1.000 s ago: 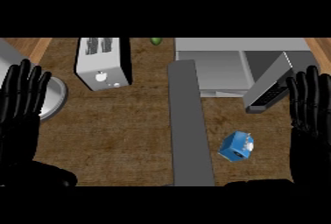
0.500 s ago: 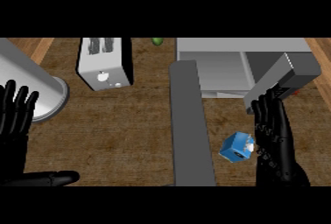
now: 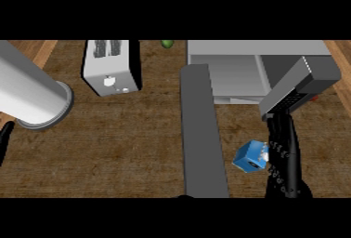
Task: Pick up the milk, place it into the microwave and close the microwave
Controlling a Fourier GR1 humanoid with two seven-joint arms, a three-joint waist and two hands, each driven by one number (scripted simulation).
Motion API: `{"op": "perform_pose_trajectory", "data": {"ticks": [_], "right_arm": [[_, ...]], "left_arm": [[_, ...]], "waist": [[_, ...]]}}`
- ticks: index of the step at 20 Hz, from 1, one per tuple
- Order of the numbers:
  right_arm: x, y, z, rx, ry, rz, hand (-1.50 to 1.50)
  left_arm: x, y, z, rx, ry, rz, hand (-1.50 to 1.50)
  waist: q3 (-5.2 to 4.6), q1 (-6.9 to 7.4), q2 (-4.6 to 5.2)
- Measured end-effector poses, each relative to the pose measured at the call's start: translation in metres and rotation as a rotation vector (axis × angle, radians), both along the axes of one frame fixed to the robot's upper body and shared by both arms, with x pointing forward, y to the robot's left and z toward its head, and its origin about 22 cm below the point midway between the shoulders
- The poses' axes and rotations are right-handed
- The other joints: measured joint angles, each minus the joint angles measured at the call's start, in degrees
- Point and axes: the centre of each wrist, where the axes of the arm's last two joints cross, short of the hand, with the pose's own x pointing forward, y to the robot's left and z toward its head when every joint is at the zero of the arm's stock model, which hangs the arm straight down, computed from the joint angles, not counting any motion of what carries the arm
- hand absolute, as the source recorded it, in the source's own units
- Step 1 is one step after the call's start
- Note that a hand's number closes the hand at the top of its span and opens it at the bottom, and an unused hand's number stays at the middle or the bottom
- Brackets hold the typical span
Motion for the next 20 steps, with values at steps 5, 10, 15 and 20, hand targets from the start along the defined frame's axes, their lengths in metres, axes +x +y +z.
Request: {"op": "perform_pose_trajectory", "data": {"ticks": [5, 10, 15, 20], "right_arm": [[0.004, -0.001, -0.019, 0.008, 0.042, -0.02, -1.5], [0.009, -0.008, -0.04, 0.025, 0.069, -0.037, -1.5], [0.016, -0.026, -0.062, 0.059, 0.094, -0.08, -1.5], [0.017, -0.041, -0.088, 0.085, 0.115, -0.14, -1.5]], "left_arm": [[-0.011, 0.01, -0.003, -0.008, 0.0, -0.002, -1.5], [-0.021, 0.017, -0.005, -0.006, 0.003, 0.005, -1.5], [-0.027, 0.022, 0.002, -0.005, -0.002, 0.005, -1.5], [-0.036, 0.03, 0.003, -0.002, 0.007, -0.005, -1.5]], "waist": [[0.02, 0.0, 0.06], [0.04, 0.02, 0.04], [0.01, 0.0, -0.04], [-0.15, -0.02, -0.19]]}}
